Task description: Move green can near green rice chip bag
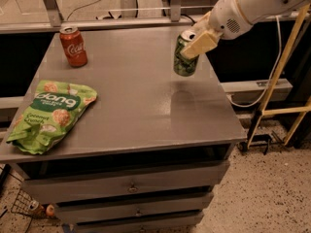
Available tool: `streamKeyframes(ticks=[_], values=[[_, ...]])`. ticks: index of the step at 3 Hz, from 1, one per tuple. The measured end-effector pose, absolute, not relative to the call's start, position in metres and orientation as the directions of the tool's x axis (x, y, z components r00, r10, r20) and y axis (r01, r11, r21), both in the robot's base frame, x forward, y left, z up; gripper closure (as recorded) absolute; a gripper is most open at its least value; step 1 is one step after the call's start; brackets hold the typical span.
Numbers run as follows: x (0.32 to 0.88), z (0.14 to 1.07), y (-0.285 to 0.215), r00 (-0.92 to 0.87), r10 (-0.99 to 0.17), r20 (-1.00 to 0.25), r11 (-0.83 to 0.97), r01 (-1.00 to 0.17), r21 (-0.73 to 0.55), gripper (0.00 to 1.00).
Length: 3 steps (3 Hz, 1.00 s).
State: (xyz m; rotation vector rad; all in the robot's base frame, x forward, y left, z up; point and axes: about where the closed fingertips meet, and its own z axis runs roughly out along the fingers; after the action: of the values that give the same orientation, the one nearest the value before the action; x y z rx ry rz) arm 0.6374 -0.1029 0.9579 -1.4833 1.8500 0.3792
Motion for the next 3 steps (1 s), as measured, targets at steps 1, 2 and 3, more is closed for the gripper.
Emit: streamKeyframes(ticks=[1,2,3], values=[[0.608,0.954,-0.074,0.002,-0.727,-0.686,0.181,-0.964,-0.194,1.00],[0.562,0.948,-0.025,0.117,-0.726,-0.677,0.004,-0.985,-0.175,1.00],[0.537,0.940,0.007,0.180,-0.723,-0.667,-0.100,-0.982,-0.158,1.00]])
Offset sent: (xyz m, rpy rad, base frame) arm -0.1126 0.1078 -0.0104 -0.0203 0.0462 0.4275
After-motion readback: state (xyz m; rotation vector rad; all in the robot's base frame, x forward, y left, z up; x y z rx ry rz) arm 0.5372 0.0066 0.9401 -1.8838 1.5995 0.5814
